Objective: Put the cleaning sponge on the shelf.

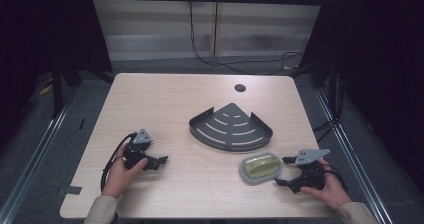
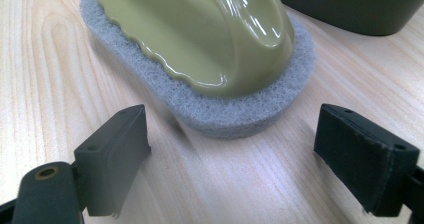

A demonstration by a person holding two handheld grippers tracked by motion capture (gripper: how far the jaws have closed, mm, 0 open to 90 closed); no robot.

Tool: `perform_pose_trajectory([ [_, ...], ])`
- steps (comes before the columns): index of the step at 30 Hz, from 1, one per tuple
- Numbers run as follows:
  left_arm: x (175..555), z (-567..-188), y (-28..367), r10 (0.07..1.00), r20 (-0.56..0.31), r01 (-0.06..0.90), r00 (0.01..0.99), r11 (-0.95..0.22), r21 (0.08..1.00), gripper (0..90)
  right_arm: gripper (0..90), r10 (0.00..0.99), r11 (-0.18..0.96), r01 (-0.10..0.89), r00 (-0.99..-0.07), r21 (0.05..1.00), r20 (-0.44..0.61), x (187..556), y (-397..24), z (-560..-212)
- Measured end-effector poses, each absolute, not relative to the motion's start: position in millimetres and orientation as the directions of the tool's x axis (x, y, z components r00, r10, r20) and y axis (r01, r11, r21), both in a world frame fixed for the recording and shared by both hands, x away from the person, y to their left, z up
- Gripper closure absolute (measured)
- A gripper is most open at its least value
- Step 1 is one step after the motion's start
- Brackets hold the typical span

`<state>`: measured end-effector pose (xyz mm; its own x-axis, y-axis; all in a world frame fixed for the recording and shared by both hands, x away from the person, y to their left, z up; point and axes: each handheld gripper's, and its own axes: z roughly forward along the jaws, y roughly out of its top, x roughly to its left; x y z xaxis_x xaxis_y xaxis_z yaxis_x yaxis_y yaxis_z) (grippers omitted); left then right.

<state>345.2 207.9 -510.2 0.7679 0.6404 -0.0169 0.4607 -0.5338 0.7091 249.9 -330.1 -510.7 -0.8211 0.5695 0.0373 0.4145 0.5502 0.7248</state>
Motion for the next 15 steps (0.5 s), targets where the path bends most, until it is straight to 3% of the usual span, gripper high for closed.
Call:
perform_pose_trajectory([
  [5, 345.2, -510.2, 207.9, 0.641, -0.016, 0.460, 0.768, -0.534, 0.709, 6.2, 13.7, 0.574, 0.560, 0.424, -0.818, 0.712, 0.035, 250.8, -328.5, -509.0],
  [15, 345.4, -510.3, 207.6, 0.637, -0.015, 0.457, 0.771, -0.536, 0.709, 5.6, 21.3, 0.528, 0.698, 0.482, -0.846, 0.529, 0.074, 256.2, -322.4, -486.5],
])
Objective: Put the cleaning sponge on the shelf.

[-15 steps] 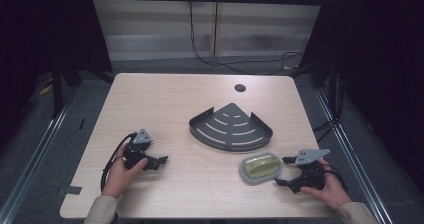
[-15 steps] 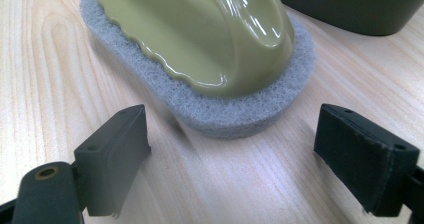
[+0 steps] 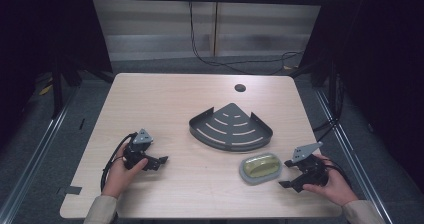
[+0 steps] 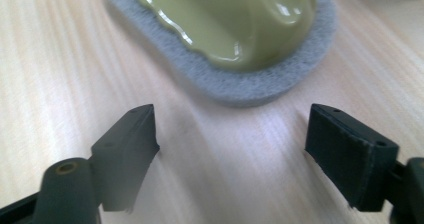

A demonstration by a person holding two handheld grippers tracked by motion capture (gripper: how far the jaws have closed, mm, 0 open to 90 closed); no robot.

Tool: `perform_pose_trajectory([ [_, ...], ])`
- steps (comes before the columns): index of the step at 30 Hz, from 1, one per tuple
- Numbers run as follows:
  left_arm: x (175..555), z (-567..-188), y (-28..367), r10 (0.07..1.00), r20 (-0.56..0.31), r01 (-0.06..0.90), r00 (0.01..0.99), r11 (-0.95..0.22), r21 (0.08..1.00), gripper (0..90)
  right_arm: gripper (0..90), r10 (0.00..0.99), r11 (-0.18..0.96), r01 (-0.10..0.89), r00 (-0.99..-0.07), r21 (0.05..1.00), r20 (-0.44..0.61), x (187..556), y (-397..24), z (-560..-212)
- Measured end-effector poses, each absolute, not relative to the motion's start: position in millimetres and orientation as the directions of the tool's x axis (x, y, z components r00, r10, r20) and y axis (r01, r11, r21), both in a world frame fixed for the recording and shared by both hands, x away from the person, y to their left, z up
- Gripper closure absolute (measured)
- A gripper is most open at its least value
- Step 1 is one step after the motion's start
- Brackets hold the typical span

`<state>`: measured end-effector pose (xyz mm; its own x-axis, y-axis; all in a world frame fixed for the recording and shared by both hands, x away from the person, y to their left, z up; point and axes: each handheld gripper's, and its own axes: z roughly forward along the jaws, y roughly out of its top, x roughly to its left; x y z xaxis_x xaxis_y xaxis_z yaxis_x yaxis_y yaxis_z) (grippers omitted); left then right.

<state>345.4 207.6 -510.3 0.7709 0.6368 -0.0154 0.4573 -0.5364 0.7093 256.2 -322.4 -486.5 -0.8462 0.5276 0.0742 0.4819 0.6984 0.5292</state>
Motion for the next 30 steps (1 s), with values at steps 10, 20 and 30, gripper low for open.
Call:
perform_pose_trajectory([
  [10, 345.4, -510.4, 207.5, 0.634, -0.015, 0.456, 0.773, -0.540, 0.707, 5.1, 25.8, 0.489, 0.787, 0.474, -0.870, 0.395, 0.068, 267.5, -312.2, -455.1],
  [20, 345.4, -510.4, 207.4, 0.635, -0.012, 0.455, 0.773, -0.541, 0.708, 4.7, 31.4, 0.426, 0.848, 0.412, -0.904, 0.333, 0.034, 281.7, -291.0, -425.6],
  [30, 345.2, -510.5, 207.2, 0.634, -0.015, 0.457, 0.773, -0.540, 0.707, 4.5, 36.1, 0.316, 0.918, 0.305, -0.949, 0.254, -0.002, 296.2, -253.7, -414.9],
])
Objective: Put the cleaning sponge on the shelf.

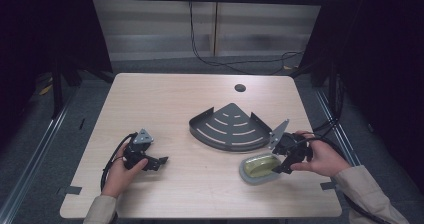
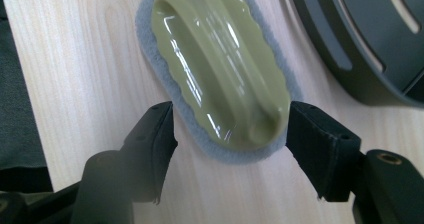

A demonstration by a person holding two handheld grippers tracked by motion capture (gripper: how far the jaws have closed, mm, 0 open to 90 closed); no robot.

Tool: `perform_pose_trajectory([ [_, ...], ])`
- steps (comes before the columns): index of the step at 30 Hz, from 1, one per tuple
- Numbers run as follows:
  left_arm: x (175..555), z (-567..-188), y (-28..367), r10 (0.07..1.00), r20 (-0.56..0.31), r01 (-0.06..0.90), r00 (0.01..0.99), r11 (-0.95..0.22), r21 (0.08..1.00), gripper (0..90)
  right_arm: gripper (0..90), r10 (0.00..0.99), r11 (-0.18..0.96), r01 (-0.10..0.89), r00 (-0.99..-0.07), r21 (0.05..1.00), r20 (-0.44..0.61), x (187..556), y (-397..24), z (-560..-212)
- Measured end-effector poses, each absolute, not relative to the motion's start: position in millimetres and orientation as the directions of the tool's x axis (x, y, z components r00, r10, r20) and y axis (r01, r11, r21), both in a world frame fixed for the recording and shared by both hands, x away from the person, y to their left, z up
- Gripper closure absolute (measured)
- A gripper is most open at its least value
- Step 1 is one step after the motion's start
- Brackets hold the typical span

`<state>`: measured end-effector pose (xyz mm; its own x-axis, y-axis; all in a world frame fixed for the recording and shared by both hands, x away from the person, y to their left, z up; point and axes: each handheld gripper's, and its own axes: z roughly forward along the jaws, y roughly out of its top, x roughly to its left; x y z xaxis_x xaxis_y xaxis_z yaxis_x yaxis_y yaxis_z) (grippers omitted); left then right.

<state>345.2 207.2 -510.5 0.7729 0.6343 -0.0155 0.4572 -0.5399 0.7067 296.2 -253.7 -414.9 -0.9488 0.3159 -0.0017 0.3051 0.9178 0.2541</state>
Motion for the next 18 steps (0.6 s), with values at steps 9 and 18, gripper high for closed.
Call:
perform_pose_trajectory([
  [9, 345.0, -510.8, 206.6, 0.632, -0.023, 0.460, 0.774, -0.538, 0.707, 3.5, 40.5, 0.240, 0.955, 0.234, -0.971, 0.183, -0.009, 306.8, -228.6, -411.3],
  [18, 345.1, -510.7, 206.6, 0.631, -0.019, 0.458, 0.775, -0.541, 0.706, 3.1, 46.6, 0.215, 0.965, 0.215, -0.976, 0.148, 0.010, 313.7, -219.5, -418.6],
])
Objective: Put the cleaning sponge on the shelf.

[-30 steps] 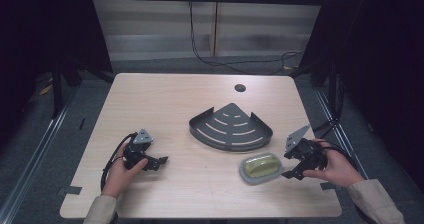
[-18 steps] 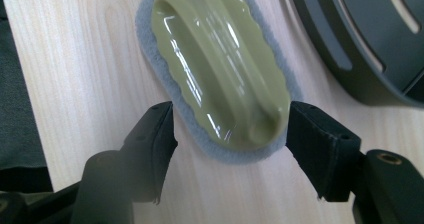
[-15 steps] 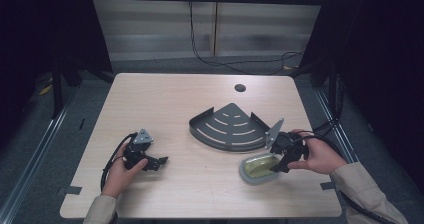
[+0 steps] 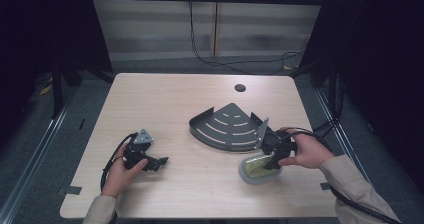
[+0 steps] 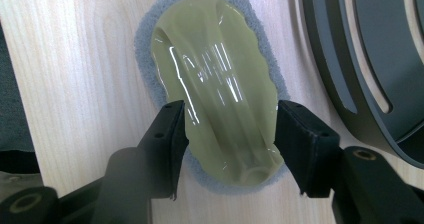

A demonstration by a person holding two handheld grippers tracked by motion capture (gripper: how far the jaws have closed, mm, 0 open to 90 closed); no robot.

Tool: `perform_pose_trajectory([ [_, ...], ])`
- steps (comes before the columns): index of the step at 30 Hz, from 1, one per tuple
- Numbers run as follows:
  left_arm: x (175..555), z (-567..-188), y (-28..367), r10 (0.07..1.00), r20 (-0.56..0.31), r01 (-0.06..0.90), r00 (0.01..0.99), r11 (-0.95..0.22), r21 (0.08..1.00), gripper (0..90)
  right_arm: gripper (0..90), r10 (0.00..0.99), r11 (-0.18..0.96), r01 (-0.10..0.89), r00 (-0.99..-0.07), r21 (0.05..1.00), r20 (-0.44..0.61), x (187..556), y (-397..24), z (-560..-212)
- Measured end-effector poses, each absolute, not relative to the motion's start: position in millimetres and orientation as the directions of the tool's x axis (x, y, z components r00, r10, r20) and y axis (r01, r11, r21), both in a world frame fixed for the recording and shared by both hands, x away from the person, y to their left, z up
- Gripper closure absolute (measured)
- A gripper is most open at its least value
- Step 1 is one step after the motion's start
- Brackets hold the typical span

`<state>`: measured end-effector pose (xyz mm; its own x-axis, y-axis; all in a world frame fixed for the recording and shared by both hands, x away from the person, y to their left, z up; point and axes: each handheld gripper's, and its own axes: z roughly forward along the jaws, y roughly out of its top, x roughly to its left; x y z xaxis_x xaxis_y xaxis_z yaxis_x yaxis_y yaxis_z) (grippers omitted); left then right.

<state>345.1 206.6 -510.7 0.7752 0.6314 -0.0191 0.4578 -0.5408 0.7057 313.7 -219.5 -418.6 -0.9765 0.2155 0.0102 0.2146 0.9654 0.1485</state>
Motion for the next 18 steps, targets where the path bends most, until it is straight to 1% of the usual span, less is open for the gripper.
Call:
perform_pose_trajectory([
  [1, 345.1, -510.7, 206.6, 0.631, -0.019, 0.458, 0.775, -0.541, 0.706, 3.1, 48.4, 0.223, 0.965, 0.224, -0.975, 0.137, 0.020, 313.8, -218.5, -419.5],
  [3, 345.1, -510.7, 206.6, 0.632, -0.019, 0.458, 0.775, -0.541, 0.706, 3.1, 48.8, 0.208, 0.968, 0.209, -0.978, 0.139, 0.018, 315.2, -218.0, -420.3],
  [4, 345.0, -510.7, 206.6, 0.632, -0.020, 0.458, 0.775, -0.540, 0.706, 3.1, 50.4, 0.210, 0.968, 0.210, -0.978, 0.136, 0.019, 315.2, -217.2, -420.8],
  [7, 345.1, -510.7, 206.6, 0.631, -0.019, 0.458, 0.775, -0.541, 0.706, 3.1, 51.4, 0.202, 0.972, 0.203, -0.979, 0.117, 0.026, 315.6, -215.5, -422.9],
  [8, 345.1, -510.7, 206.6, 0.632, -0.019, 0.458, 0.775, -0.541, 0.706, 3.1, 52.0, 0.221, 0.969, 0.222, -0.975, 0.103, 0.026, 314.4, -214.5, -423.1],
  [9, 345.1, -510.7, 206.6, 0.632, -0.020, 0.458, 0.775, -0.540, 0.706, 3.1, 52.8, 0.200, 0.974, 0.202, -0.979, 0.105, 0.028, 315.6, -214.1, -424.2],
  [12, 345.1, -510.7, 206.6, 0.631, -0.019, 0.458, 0.775, -0.540, 0.706, 3.1, 54.4, 0.192, 0.976, 0.193, -0.981, 0.100, 0.027, 315.7, -212.4, -426.5],
  [14, 345.1, -510.7, 206.6, 0.631, -0.019, 0.458, 0.775, -0.541, 0.706, 3.1, 55.6, 0.207, 0.974, 0.209, -0.978, 0.086, 0.033, 314.7, -211.4, -426.5],
  [18, 345.4, -510.5, 206.6, 0.625, -0.015, 0.453, 0.780, -0.548, 0.703, 2.4, 59.5, 0.203, 0.975, 0.205, -0.979, 0.091, 0.033, 316.3, -211.1, -426.3],
])
